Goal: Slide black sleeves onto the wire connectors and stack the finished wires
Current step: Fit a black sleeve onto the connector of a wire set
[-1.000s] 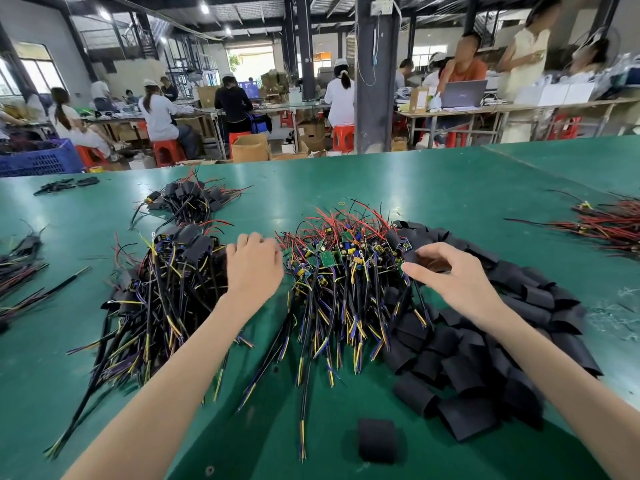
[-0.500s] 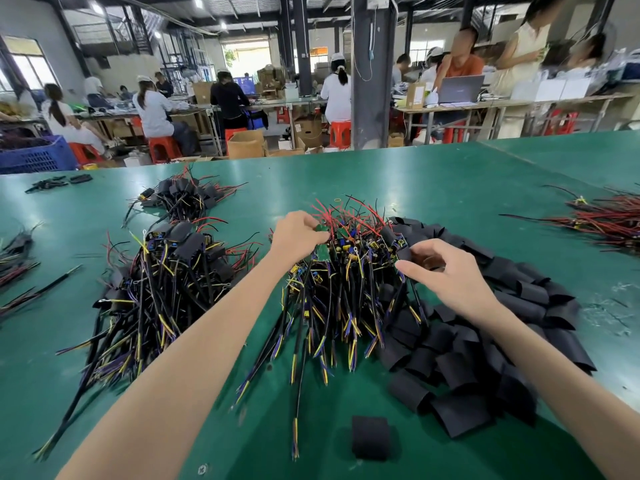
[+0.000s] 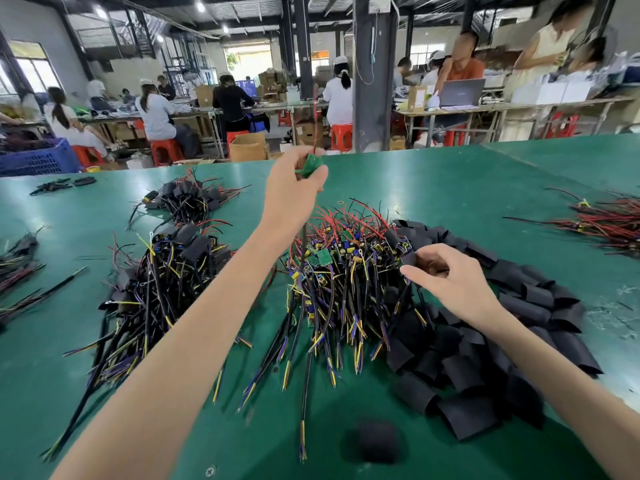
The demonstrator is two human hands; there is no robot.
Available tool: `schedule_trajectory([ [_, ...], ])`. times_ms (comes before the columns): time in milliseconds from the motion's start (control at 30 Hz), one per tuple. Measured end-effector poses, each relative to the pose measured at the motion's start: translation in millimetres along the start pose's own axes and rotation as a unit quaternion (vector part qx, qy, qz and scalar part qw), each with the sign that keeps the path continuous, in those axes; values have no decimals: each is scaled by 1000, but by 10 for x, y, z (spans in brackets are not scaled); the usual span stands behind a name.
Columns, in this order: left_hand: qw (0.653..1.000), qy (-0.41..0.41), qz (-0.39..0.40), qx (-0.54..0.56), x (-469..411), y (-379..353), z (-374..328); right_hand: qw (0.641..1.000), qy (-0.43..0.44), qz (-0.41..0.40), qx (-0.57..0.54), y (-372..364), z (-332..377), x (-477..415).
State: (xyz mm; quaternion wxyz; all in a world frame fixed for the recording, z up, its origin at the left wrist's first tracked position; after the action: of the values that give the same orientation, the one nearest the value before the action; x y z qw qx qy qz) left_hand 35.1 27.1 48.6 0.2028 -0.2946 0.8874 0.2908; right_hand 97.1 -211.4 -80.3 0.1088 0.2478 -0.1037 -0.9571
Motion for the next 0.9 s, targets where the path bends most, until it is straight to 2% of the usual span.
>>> schedule_trajectory([
  [133, 986, -123, 6, -111, 118, 127, -320, 1000, 14, 2, 20, -7, 9, -5],
  [233, 955, -231, -33, -182, 332, 238, -476, 998, 48, 11, 44, -39, 73, 27],
  [300, 936, -265, -35, -228, 455, 258, -392, 996, 64, 31, 52, -70, 103, 48],
  [400, 927, -250, -13, -278, 626, 208, -23, 994, 77, 51, 64, -106, 125, 59],
  [533, 939, -228, 5, -258, 852, 179, 417, 992, 87, 58, 65, -155, 143, 80],
  [900, 957, -196, 13, -213, 1010, 138, 554, 992, 96, 69, 54, -176, 213, 118],
])
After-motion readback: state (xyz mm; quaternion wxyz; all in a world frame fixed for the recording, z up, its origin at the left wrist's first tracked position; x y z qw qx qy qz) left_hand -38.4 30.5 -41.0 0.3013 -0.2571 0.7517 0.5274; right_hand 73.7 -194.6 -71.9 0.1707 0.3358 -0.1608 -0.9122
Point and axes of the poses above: each hand's wrist, its own x-axis away from the middle knuckle, its own y-axis out of the back of the hand, z = x × y, the point moved 7 cm from there along -x, towards the middle knuckle, and after that the axes turned 13 degrees about -x, right-handed, at the moved point
